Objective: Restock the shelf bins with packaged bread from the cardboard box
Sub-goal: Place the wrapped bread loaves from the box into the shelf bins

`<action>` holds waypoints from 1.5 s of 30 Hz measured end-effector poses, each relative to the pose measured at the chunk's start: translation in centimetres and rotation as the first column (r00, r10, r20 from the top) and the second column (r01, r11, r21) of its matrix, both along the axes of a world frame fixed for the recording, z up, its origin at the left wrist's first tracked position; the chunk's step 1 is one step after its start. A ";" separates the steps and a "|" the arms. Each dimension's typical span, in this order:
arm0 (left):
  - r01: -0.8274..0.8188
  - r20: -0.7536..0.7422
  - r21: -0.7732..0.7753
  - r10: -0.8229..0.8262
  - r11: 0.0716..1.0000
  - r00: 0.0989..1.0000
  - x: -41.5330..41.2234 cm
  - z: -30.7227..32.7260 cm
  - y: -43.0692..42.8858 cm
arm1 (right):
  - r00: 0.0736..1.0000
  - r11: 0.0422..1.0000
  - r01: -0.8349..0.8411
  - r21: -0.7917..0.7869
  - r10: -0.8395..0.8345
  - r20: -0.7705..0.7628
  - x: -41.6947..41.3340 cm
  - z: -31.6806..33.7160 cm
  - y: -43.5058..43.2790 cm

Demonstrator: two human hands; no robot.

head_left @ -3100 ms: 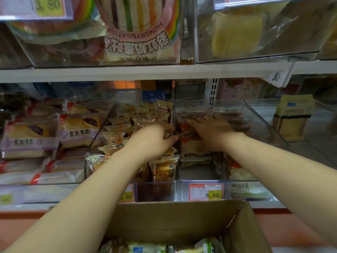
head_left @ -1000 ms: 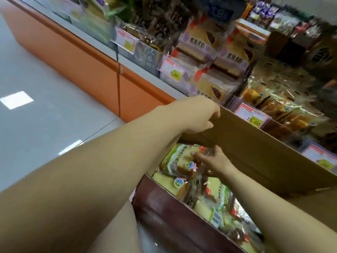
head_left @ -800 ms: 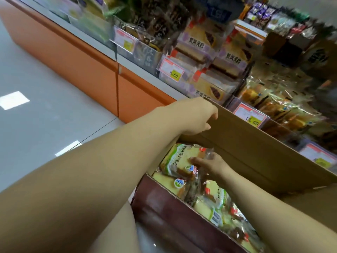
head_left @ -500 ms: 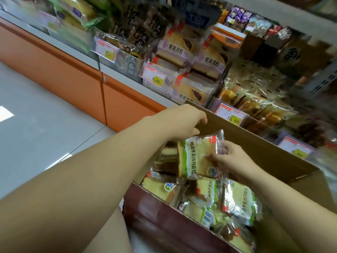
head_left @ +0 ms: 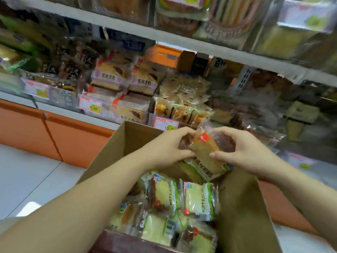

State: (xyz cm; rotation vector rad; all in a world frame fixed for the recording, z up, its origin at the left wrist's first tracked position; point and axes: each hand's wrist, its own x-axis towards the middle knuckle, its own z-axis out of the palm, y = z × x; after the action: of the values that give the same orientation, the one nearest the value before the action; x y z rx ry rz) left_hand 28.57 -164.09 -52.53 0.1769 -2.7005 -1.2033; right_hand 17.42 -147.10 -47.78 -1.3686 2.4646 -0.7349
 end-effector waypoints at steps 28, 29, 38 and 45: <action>-0.070 -0.060 -0.575 0.043 0.815 0.997 -15.4 2.9 -3.3 | 0.828 0.933 0.322 -0.160 -0.360 -0.430 -16.6 2.2 -1.9; -0.063 -0.060 -0.579 0.035 0.813 0.998 -15.4 2.8 -3.4 | 0.823 0.940 0.320 -0.119 -0.338 -0.457 -16.7 2.2 -2.3; -0.053 -0.070 -0.573 0.016 0.818 0.997 -15.3 2.2 -3.8 | 0.914 0.950 0.222 0.222 -0.123 -0.386 -19.1 -2.0 -6.7; -0.071 -0.096 -0.580 0.019 0.811 0.995 -15.4 2.0 -3.8 | 0.797 0.918 0.320 0.234 -0.128 -0.590 -18.5 -3.0 -6.6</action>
State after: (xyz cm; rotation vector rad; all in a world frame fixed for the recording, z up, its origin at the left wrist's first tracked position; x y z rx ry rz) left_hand 13.16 -167.92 -50.49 0.0956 -2.8179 -0.3074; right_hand -1.11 -153.69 -50.80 -1.3069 3.0644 0.0910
